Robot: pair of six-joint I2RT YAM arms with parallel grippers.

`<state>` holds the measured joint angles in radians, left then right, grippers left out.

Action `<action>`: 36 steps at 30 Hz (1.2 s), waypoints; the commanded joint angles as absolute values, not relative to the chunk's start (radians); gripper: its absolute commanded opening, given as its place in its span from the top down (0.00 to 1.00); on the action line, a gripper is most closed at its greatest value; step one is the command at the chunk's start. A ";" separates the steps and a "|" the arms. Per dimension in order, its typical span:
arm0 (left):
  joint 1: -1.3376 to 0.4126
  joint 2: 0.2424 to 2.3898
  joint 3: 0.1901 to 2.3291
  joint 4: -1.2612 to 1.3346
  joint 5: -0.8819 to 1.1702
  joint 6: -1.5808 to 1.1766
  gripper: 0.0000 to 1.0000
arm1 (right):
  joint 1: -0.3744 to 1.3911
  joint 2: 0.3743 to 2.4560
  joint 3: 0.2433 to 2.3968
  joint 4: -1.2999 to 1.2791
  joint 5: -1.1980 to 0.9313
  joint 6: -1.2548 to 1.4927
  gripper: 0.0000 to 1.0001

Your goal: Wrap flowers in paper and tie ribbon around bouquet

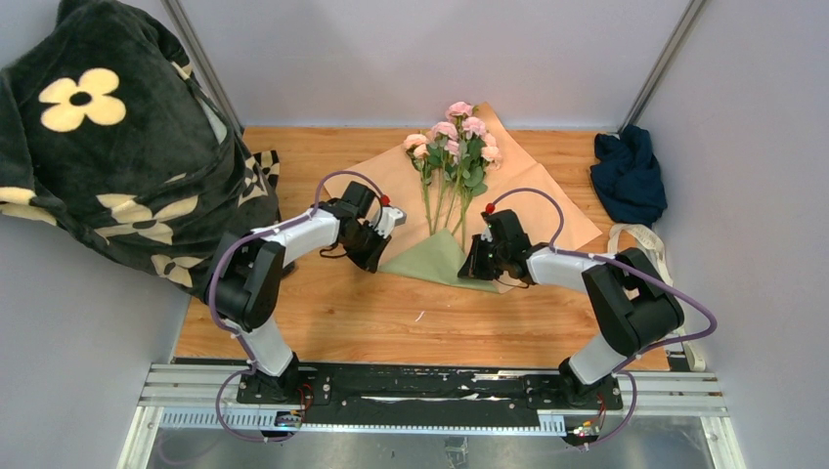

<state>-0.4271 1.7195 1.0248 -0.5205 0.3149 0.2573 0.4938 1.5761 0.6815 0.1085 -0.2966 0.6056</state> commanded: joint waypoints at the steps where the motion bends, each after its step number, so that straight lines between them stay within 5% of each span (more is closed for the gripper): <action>1: -0.492 1.656 1.109 -0.589 0.319 0.302 0.86 | 0.486 1.635 0.645 -0.093 -0.223 0.555 1.00; 13: -0.541 1.865 1.158 -0.525 0.291 0.249 0.88 | 0.486 1.653 0.652 -0.095 -0.234 0.556 1.00; 22: -0.457 1.729 1.047 -0.624 0.289 0.353 0.84 | 0.486 1.671 0.646 -0.084 -0.240 0.542 1.00; 27: -0.563 1.663 1.152 -0.611 0.366 0.325 0.78 | 0.486 1.666 0.657 -0.099 -0.244 0.532 1.00; 36: -0.630 1.903 1.240 -0.454 0.279 0.172 0.77 | 0.489 1.642 0.704 -0.154 -0.239 0.508 1.00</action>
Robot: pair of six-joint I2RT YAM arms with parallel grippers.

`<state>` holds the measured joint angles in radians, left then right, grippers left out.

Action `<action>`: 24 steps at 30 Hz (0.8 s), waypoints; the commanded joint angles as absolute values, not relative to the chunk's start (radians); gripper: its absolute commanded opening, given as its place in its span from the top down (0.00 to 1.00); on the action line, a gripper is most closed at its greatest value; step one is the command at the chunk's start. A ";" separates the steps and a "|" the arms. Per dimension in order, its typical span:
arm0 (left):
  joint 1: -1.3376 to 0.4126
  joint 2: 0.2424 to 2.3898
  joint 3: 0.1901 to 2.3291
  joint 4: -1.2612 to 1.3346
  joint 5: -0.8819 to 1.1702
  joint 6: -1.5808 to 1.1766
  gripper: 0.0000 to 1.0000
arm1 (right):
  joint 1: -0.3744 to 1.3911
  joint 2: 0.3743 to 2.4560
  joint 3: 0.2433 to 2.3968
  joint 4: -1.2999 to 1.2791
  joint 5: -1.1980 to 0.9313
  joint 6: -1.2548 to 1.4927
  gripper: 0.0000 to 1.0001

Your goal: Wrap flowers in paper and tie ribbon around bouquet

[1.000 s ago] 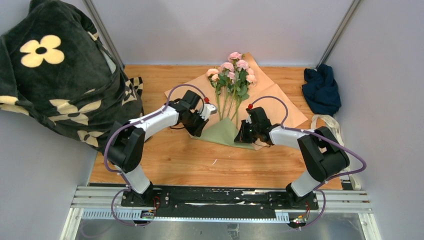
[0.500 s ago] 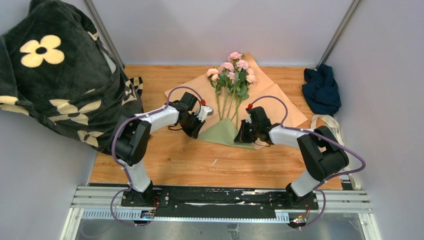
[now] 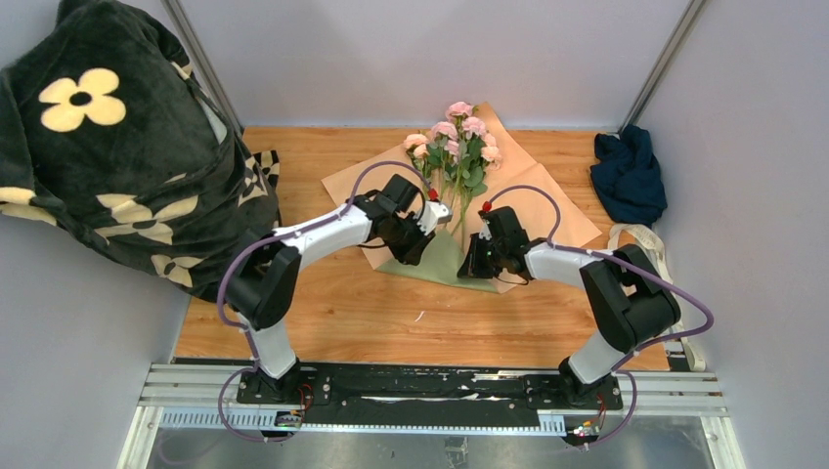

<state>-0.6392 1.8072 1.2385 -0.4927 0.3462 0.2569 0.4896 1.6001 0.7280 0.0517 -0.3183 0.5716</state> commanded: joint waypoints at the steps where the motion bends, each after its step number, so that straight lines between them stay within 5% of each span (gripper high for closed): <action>1: -0.630 1.920 1.238 -0.461 0.269 0.154 0.77 | 0.494 1.637 0.720 -0.188 -0.216 0.495 1.00; 5: -0.630 1.954 1.205 -0.481 0.237 0.132 0.77 | 0.565 1.617 0.833 -0.368 -0.064 0.430 1.00; 10: -0.630 1.954 1.171 -0.480 0.235 0.126 0.77 | 0.610 1.522 0.805 -0.330 -0.182 0.449 1.00; 16: -0.632 1.938 1.128 -0.441 0.247 0.102 0.78 | 0.386 1.401 0.519 -0.218 -0.206 0.592 1.00; 24: -0.635 1.939 1.102 -0.426 0.259 0.096 0.77 | 0.197 1.064 0.532 -0.524 0.010 0.596 1.00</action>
<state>-0.6258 1.8774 1.1645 -0.3447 0.2787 0.1104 0.2592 1.2488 0.5331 -0.2619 -0.2283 0.5774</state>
